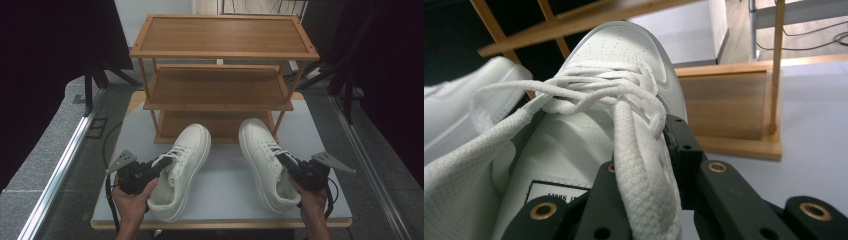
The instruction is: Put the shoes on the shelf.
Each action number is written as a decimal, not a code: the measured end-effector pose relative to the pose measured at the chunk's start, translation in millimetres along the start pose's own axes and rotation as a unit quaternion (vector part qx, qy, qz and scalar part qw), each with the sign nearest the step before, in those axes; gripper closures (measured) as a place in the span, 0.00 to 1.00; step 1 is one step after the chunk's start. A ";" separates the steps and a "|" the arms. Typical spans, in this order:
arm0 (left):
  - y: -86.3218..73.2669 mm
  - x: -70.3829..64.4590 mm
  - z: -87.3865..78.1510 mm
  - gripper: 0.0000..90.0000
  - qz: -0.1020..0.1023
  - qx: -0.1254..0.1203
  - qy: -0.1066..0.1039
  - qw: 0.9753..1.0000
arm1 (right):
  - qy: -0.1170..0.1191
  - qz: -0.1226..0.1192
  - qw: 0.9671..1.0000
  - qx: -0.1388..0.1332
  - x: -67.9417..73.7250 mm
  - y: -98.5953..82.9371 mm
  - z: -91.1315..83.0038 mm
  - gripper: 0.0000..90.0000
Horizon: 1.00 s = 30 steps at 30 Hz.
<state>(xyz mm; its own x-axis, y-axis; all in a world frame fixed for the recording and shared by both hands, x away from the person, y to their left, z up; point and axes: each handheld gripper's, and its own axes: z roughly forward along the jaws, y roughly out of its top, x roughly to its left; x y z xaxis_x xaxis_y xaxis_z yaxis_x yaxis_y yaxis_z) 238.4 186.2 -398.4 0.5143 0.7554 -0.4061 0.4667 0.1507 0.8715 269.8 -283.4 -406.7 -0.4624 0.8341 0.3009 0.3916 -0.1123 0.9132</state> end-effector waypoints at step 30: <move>36.5 -23.3 19.2 0.91 0.004 -0.028 -0.036 0.999 | 0.041 -0.009 0.997 -0.058 31.0 38.0 -7.2 0.91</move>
<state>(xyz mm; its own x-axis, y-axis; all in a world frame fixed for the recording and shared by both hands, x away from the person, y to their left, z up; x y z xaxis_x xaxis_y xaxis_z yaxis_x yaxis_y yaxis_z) 257.3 161.8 -362.4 0.5681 0.7097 -0.4167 0.4234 0.1821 0.8874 264.7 -265.7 -360.7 -0.5337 0.7899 0.3022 0.2903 -0.1645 0.9427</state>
